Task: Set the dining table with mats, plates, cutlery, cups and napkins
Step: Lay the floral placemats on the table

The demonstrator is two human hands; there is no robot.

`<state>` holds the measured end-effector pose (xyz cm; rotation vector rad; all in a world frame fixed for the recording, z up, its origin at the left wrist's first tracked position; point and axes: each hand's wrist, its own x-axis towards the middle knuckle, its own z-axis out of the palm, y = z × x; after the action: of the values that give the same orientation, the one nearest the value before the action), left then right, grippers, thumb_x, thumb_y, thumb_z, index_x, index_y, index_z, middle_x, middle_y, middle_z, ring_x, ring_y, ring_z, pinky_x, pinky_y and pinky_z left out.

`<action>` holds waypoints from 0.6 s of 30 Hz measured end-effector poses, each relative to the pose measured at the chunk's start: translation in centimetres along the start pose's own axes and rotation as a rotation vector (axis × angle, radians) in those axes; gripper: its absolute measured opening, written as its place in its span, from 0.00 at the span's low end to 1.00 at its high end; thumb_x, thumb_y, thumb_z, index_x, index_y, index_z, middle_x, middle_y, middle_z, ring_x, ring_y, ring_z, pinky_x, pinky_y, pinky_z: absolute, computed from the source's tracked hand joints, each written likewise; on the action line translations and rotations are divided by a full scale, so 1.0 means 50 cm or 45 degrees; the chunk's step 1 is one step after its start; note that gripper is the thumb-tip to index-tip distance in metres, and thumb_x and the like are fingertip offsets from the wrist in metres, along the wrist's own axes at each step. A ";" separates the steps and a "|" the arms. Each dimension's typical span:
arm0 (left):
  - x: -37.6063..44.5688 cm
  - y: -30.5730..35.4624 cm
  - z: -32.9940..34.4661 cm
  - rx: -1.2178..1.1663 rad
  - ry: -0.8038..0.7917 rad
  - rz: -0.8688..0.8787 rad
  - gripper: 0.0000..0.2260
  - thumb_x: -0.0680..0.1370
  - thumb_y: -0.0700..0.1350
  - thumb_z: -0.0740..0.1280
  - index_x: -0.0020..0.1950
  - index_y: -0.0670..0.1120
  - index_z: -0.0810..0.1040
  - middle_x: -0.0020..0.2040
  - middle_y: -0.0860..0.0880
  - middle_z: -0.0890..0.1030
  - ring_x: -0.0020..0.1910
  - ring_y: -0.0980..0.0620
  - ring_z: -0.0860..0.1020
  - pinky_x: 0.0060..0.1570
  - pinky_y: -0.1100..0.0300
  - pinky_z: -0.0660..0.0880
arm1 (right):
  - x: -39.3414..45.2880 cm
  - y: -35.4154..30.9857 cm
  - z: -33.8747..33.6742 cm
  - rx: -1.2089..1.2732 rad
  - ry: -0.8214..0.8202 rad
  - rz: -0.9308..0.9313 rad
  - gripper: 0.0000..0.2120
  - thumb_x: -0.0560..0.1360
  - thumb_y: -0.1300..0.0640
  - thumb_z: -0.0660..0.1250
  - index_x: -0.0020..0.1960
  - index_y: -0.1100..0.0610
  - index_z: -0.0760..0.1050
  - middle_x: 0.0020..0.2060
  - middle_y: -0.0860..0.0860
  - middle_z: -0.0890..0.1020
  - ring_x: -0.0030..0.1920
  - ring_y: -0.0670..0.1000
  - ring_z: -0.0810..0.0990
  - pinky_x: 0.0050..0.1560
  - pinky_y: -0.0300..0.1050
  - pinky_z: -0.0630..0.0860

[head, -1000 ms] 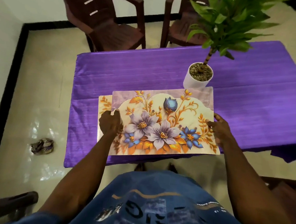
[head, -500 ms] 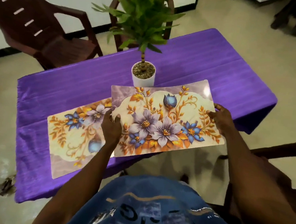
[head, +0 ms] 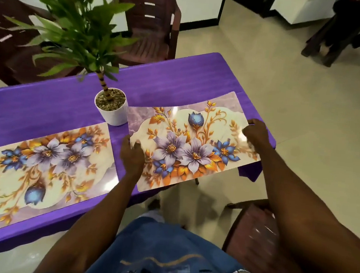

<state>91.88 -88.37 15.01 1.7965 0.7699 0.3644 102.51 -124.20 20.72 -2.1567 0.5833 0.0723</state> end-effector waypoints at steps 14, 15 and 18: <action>0.088 -0.016 0.171 0.082 0.021 -0.126 0.15 0.80 0.39 0.65 0.67 0.41 0.74 0.60 0.40 0.80 0.58 0.41 0.78 0.53 0.57 0.72 | 0.228 0.024 0.075 -0.205 0.021 0.033 0.18 0.72 0.69 0.62 0.60 0.63 0.78 0.58 0.58 0.81 0.59 0.58 0.79 0.46 0.38 0.68; 0.089 -0.016 0.174 0.108 0.019 -0.135 0.15 0.80 0.40 0.65 0.67 0.41 0.74 0.60 0.40 0.80 0.59 0.41 0.78 0.53 0.56 0.73 | 0.233 0.025 0.078 -0.217 0.005 0.030 0.18 0.71 0.69 0.62 0.59 0.64 0.78 0.57 0.59 0.81 0.59 0.59 0.78 0.47 0.39 0.68; 0.086 -0.024 0.183 0.125 0.013 -0.146 0.14 0.80 0.42 0.65 0.66 0.42 0.76 0.60 0.42 0.81 0.58 0.42 0.78 0.54 0.56 0.71 | 0.249 0.035 0.082 -0.281 -0.013 -0.009 0.16 0.70 0.70 0.61 0.57 0.67 0.77 0.56 0.64 0.80 0.59 0.63 0.78 0.53 0.46 0.72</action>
<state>100.03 -91.95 10.14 1.8330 0.9075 0.2644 113.46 -126.67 13.69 -2.3701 0.5843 0.1501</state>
